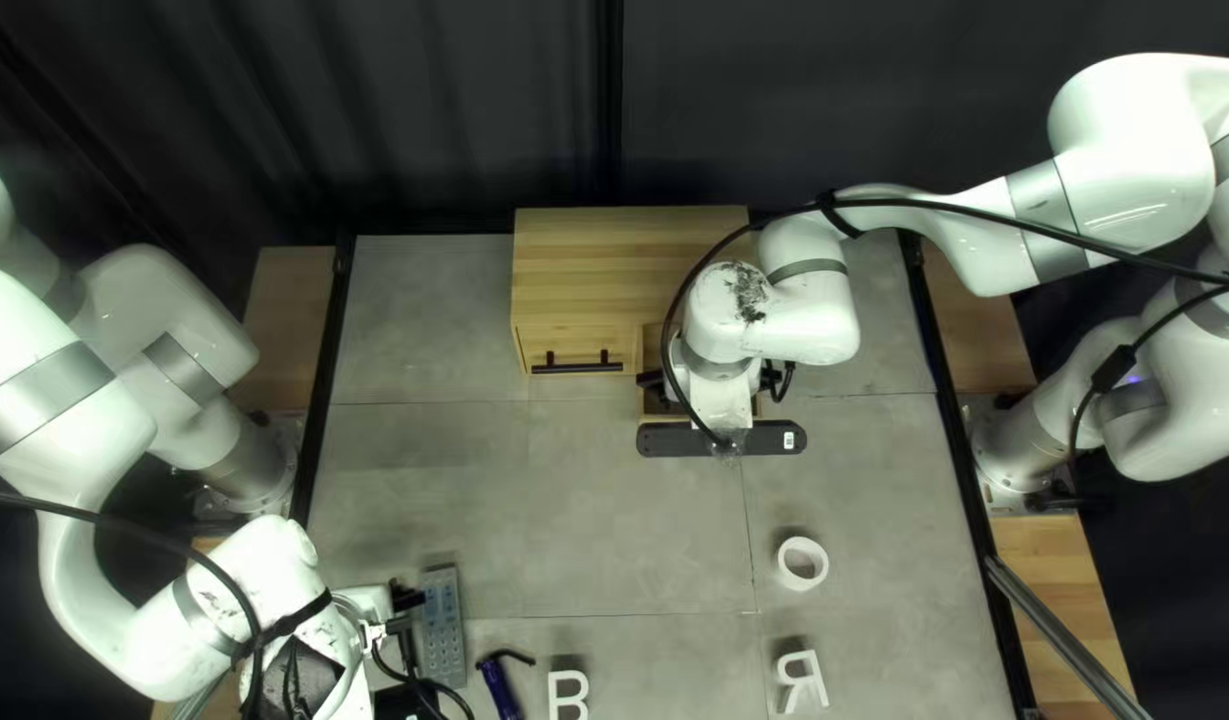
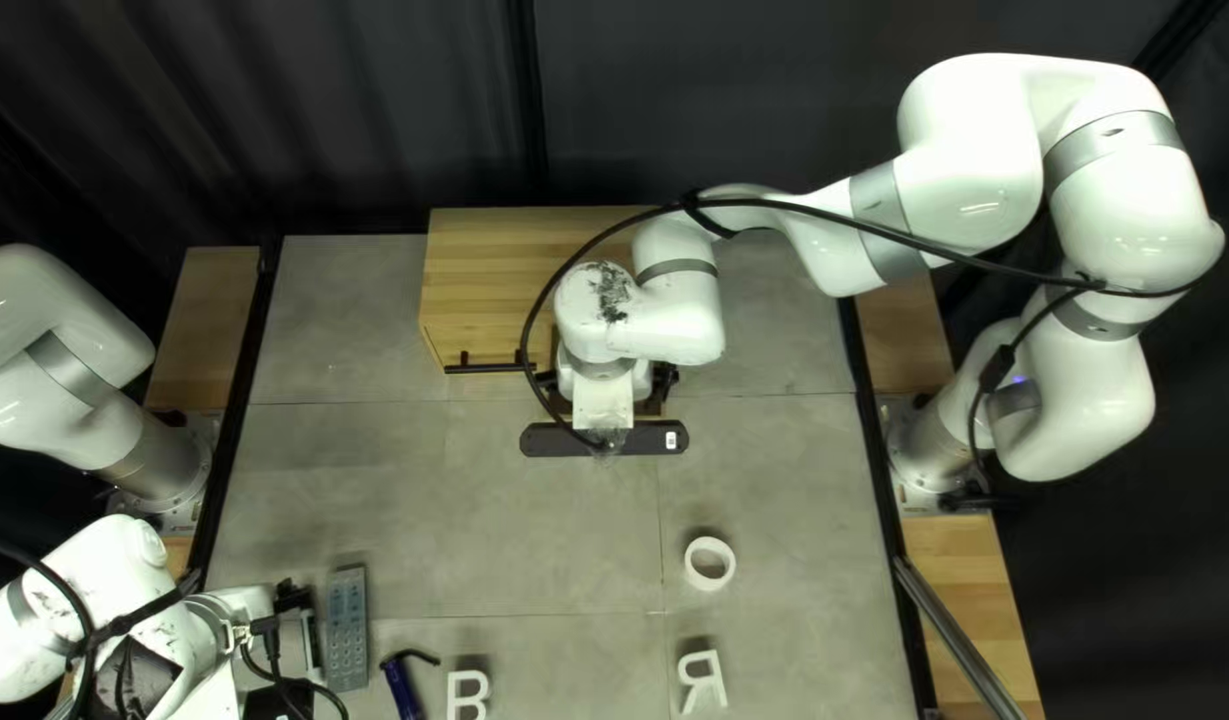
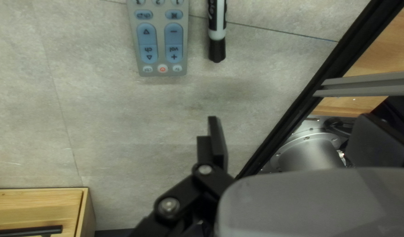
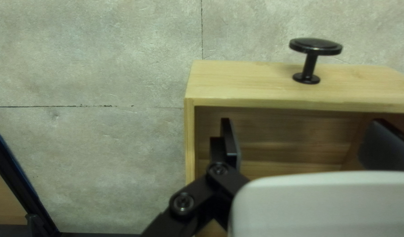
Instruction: Open drawers and place objects into drawer and close
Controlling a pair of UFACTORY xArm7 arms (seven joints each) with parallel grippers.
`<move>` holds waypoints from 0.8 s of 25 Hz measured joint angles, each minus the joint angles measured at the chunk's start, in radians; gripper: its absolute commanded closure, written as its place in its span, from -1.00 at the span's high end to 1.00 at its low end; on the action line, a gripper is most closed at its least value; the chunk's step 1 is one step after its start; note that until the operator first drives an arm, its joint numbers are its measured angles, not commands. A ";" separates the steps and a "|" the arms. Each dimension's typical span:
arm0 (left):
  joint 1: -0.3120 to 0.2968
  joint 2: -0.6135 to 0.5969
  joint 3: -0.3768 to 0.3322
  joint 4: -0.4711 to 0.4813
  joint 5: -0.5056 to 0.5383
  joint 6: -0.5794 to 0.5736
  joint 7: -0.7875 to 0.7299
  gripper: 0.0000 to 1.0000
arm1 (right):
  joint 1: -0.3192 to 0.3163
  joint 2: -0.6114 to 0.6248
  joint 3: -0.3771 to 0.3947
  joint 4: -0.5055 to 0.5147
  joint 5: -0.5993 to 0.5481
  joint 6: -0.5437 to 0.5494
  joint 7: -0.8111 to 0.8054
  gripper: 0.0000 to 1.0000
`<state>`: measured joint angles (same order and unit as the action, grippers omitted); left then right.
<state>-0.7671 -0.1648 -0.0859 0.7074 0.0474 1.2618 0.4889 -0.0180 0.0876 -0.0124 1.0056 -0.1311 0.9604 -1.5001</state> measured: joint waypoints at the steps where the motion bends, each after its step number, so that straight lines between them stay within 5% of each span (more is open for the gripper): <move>1: 0.000 0.000 0.000 0.000 0.000 0.000 0.000 1.00 | 0.000 0.001 0.001 0.000 0.002 -0.001 0.001 1.00; 20: 0.000 0.000 0.000 0.000 0.000 0.000 0.000 1.00 | 0.009 -0.016 0.010 -0.020 0.022 -0.022 0.017 1.00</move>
<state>-0.7671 -0.1648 -0.0859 0.7074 0.0474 1.2618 0.4889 -0.0091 0.0720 -0.0023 0.9855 -0.1088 0.9386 -1.4831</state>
